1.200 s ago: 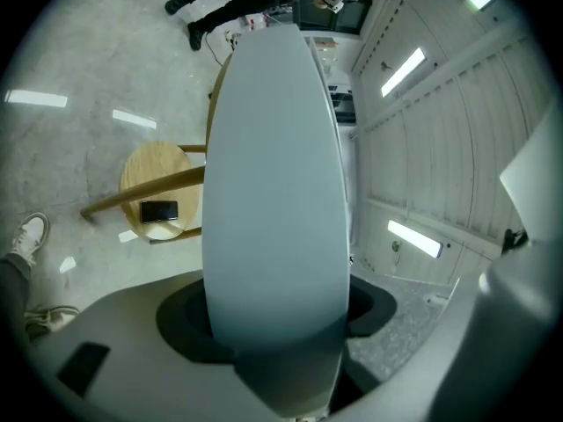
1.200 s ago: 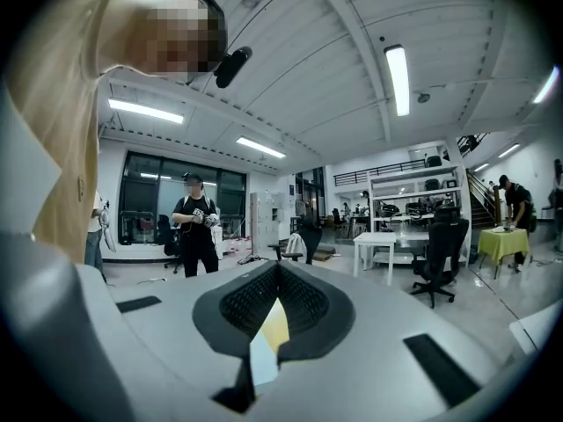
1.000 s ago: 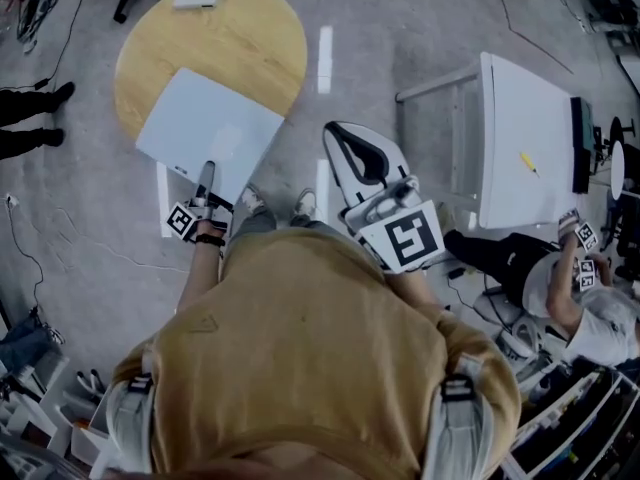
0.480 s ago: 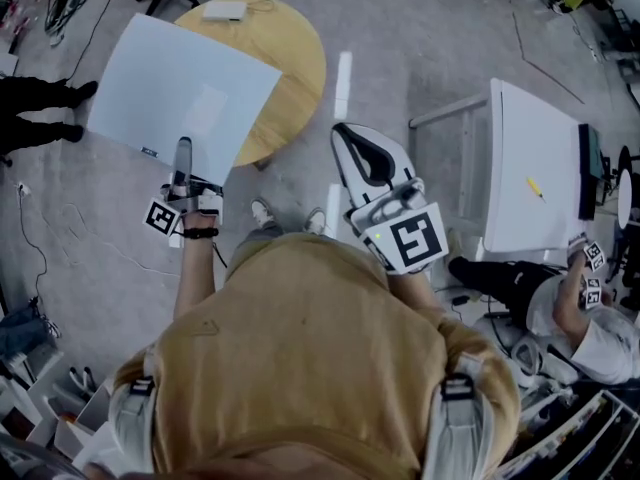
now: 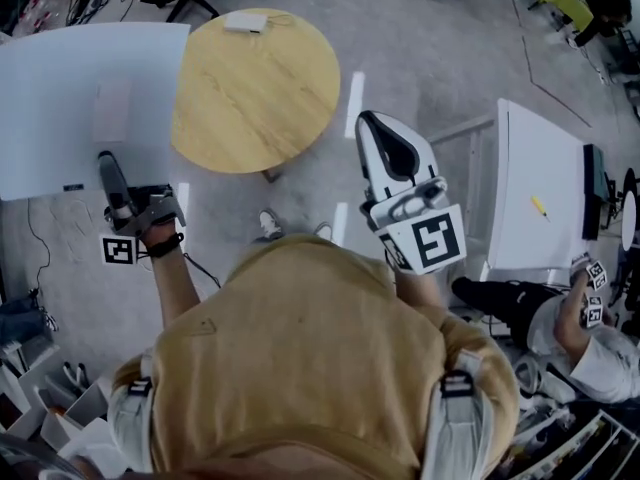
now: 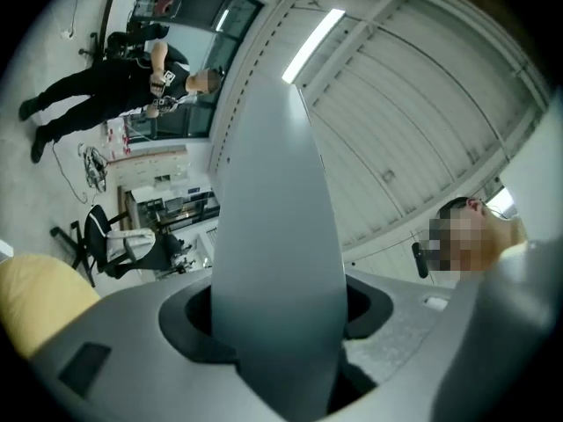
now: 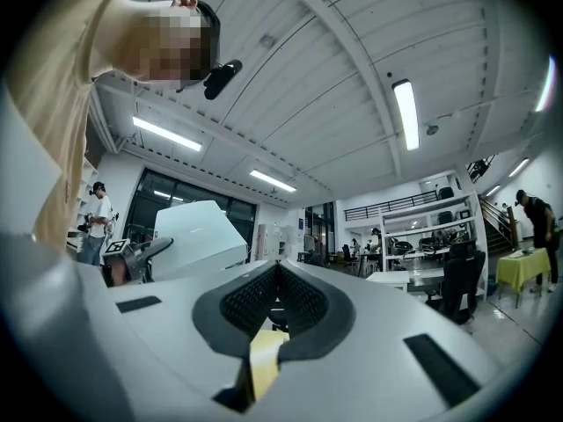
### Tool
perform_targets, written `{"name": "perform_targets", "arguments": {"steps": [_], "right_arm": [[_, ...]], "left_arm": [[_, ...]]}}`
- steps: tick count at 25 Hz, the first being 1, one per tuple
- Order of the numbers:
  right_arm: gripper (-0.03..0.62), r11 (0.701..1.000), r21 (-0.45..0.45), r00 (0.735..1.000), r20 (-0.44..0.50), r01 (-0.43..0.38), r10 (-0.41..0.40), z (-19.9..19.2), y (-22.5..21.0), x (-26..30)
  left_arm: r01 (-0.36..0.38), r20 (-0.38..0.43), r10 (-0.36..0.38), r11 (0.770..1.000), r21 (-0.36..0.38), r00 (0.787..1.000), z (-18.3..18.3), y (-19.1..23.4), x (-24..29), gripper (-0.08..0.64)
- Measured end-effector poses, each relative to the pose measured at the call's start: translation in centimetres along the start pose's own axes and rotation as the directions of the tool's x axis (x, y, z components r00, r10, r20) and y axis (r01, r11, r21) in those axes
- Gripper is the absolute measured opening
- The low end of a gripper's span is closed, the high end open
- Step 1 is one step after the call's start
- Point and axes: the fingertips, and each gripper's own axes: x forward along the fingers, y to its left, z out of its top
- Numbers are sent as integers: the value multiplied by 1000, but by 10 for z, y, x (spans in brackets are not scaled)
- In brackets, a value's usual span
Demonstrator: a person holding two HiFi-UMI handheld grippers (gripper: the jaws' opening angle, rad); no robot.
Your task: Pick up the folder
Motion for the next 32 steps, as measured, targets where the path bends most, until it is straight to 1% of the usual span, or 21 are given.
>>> {"name": "perform_targets", "arguments": {"steps": [2,4,8,10,13,16,19,22,26,29,32], "right_arm": [[0,1000,-2,1000,14,-4,4,2,-2,2],[0,1000,-1,1000,23,-13,13,5,-5,9],[0,999,-6,998,45,-37,38,14,2,27],[0,999,-14,998,54,-44,45,18,7,29],[0,998,-45,998,52,-42,44,22,21,30],[0,997,-69,997,62,-40,44,33,26,36],[0,996,-82,996,78,-40,46,36,22,41],[0,995,-92,995,86,-43,51,32,25,45],[0,997,-73,993,114,-28,36,39,35,49],[0,997,-77,993,112,-31,40,44,41,47],[0,994,-101,994,95,-45,55,41,41,50]], "left_arm": [[30,48,-32,999,30,998,16,-19,3,272],[49,77,-54,997,67,996,30,-34,8,272],[75,101,-90,988,138,991,56,-56,14,272],[83,107,-101,984,155,989,63,-66,10,272],[88,124,-107,984,154,986,78,-76,-3,272],[83,142,-104,985,150,984,90,-82,-6,272],[72,148,-96,985,156,984,89,-79,-7,272],[63,147,-87,985,162,985,88,-72,-13,272],[68,149,-92,985,160,984,93,-69,-21,272],[72,147,-96,984,163,984,97,-75,-25,272],[74,136,-98,983,169,986,99,-73,-17,272]]}}
